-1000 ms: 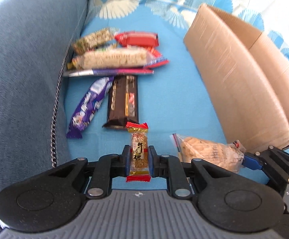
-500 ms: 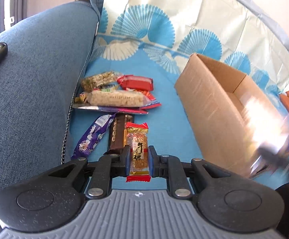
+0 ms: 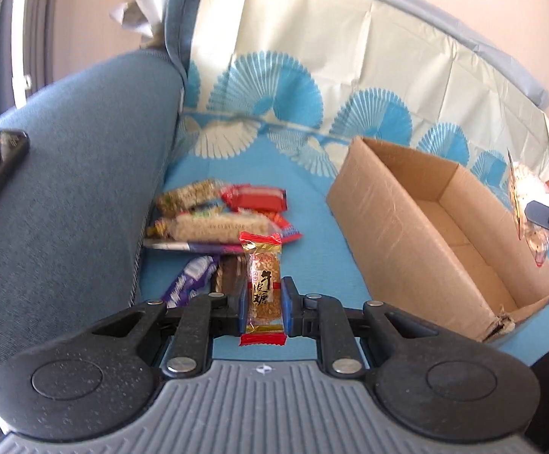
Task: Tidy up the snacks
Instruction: 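Lift the biscuit bag with the right gripper and carry it over the box, then release the biscuit bag into the box with the right while the left drops the red snack in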
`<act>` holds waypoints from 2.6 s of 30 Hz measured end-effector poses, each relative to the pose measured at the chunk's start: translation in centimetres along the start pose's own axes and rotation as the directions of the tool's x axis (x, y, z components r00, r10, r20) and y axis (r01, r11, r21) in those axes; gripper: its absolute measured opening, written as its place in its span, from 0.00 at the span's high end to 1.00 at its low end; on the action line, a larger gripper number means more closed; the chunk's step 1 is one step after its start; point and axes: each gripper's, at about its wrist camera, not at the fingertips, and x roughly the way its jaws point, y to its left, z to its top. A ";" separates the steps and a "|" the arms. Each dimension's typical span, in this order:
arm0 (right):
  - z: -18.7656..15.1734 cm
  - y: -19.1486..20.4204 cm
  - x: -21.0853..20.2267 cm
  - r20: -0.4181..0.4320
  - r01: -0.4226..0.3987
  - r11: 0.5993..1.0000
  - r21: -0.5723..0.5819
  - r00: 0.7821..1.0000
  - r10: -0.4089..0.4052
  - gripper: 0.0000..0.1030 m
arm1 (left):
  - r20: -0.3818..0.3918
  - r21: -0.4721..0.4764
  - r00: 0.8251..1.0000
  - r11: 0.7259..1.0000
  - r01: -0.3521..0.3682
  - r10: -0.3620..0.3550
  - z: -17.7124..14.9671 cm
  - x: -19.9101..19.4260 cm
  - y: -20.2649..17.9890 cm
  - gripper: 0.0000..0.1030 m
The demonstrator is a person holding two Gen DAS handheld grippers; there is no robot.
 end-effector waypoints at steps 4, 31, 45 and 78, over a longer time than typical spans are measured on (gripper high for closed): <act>-0.1 -0.4 0.1 0.020 -0.022 0.999 0.027 1.000 0.022 0.38 | 0.062 0.005 0.998 1.000 -0.007 0.007 0.0 -0.7 -0.5 0.82; 0.6 -7.0 -1.1 0.167 0.071 0.959 0.276 0.979 -0.120 0.38 | 0.123 0.071 0.976 0.983 0.171 -0.178 4.0 1.1 -17.8 0.82; 0.6 -7.6 -0.9 0.174 0.163 0.939 0.304 0.959 -0.223 0.38 | 0.117 0.114 0.957 0.960 0.254 -0.267 5.8 3.8 -23.8 0.82; 0.5 -4.2 -0.7 0.106 0.198 0.968 0.152 0.971 -0.216 0.19 | 0.142 -0.001 0.985 0.995 0.097 -0.096 0.0 -1.8 -11.2 0.76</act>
